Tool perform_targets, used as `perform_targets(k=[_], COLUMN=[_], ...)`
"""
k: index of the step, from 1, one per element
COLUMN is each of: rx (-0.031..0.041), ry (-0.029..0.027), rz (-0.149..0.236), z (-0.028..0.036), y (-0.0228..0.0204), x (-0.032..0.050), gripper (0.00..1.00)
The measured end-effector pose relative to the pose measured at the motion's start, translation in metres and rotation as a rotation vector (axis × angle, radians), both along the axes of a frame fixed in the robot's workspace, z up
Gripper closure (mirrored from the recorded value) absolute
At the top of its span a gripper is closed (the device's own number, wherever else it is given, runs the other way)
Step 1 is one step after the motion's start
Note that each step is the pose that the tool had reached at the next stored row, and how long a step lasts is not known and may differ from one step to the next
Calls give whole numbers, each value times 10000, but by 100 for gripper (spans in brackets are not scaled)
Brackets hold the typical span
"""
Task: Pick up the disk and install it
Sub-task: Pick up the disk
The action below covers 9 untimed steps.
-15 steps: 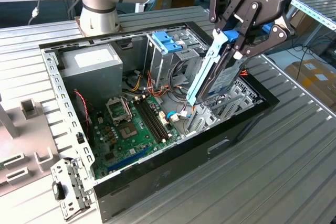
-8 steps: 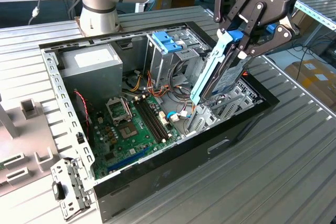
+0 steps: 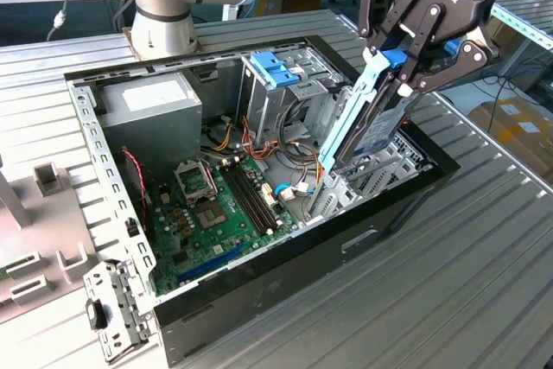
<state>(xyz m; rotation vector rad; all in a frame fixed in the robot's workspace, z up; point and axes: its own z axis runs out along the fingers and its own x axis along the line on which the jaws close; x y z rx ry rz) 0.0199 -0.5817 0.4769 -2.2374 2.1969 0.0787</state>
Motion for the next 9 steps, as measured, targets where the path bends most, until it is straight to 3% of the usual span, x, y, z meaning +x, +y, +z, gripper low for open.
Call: perform_targets(k=[9], rx=[0], ry=[0], rz=[0], z=[-4], y=[-17], x=[123], gripper=[63])
